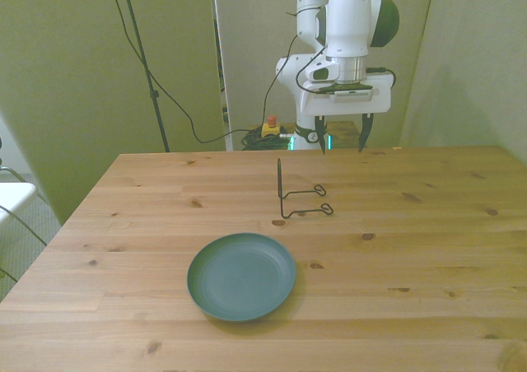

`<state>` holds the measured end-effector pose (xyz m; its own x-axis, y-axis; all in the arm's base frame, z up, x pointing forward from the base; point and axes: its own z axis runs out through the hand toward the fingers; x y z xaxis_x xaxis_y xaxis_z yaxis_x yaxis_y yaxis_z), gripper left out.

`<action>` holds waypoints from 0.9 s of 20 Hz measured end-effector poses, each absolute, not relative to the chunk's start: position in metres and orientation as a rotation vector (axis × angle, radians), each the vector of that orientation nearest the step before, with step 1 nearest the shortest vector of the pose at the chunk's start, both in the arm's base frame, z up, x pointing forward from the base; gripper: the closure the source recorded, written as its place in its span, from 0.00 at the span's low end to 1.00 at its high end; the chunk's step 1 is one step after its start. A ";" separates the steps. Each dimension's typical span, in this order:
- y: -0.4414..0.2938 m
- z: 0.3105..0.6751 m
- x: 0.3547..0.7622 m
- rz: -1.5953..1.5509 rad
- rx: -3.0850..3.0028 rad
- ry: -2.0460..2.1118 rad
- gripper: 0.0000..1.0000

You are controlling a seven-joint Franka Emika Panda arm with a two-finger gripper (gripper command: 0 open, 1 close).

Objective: Load the plate

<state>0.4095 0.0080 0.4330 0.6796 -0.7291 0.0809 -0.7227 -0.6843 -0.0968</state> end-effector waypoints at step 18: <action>-0.050 0.533 0.522 -0.356 -2.596 1.494 0.00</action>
<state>0.5220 -0.0501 0.5334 0.4836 -0.8640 0.1403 -0.8345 -0.5034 -0.2240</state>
